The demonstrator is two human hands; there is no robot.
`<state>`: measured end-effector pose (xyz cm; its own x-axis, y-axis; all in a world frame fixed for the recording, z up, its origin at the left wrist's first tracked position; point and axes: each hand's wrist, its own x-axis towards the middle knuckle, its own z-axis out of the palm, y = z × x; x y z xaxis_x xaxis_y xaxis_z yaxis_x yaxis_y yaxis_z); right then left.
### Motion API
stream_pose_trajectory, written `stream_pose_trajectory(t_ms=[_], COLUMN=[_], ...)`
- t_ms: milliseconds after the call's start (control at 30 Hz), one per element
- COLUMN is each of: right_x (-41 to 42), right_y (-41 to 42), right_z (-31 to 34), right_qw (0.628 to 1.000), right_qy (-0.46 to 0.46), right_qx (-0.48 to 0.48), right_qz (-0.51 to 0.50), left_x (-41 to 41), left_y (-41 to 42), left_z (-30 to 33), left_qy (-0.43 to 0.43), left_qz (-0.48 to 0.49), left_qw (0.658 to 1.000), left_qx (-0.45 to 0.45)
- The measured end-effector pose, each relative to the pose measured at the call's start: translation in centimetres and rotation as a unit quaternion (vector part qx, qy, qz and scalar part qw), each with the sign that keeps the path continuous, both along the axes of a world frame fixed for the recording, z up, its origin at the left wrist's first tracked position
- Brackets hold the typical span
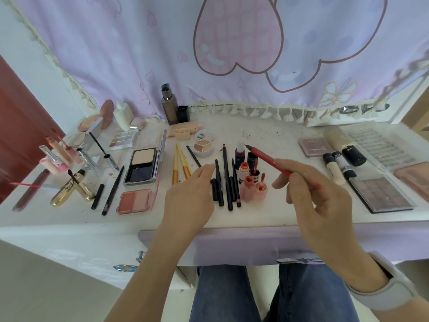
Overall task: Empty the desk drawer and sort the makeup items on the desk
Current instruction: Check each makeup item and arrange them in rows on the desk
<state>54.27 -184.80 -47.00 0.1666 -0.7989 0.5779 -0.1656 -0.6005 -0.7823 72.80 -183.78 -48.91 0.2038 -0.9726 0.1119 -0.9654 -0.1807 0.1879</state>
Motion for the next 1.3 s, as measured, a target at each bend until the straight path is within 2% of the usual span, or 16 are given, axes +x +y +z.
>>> stream_pose_trajectory(t_ms=[100, 200, 333, 400, 500, 567, 667, 1067, 1300], right_x=[0.0, 0.3, 1.2, 1.9, 3.5, 4.6, 6.2, 6.9, 7.5], right_y=[0.2, 0.4, 0.8, 1.2, 1.7, 1.6, 1.1, 0.1, -0.6], right_z=[-0.7, -1.2, -2.2, -2.6, -3.3, -4.0, -5.1, -6.9, -6.8], right_qw=[0.998, 0.992, 0.966, 0.949, 0.929, 0.911, 0.892, 0.891, 0.898], right_qy=[0.041, 0.097, 0.198, 0.242, 0.29, 0.333, 0.384, 0.398, 0.389], right_qx=[-0.04, -0.084, -0.164, -0.201, -0.232, -0.244, -0.235, -0.216, -0.204], right_qz=[0.006, 0.001, -0.026, -0.02, 0.005, 0.015, 0.026, 0.025, 0.02], left_x=[-0.1, 0.0, 0.4, 0.3, 0.2, 0.1, 0.1, 0.5, 0.1], left_y=[-0.8, -0.8, 0.1, 1.0, 2.7, 3.7, 4.7, 5.1, 5.1], left_z=[-0.1, -0.8, -0.6, -0.5, -0.6, -0.8, -1.4, -2.4, -1.7], left_qy=[-0.032, -0.026, 0.084, 0.16, 0.257, 0.292, 0.299, 0.298, 0.365], left_qz=[0.001, 0.007, 0.033, 0.04, 0.067, 0.082, 0.093, 0.079, 0.13], left_qw=[0.999, 1.0, 0.994, 0.979, 0.953, 0.939, 0.935, 0.931, 0.891], left_qx=[0.021, 0.014, -0.063, -0.12, -0.148, -0.162, -0.165, -0.198, -0.239])
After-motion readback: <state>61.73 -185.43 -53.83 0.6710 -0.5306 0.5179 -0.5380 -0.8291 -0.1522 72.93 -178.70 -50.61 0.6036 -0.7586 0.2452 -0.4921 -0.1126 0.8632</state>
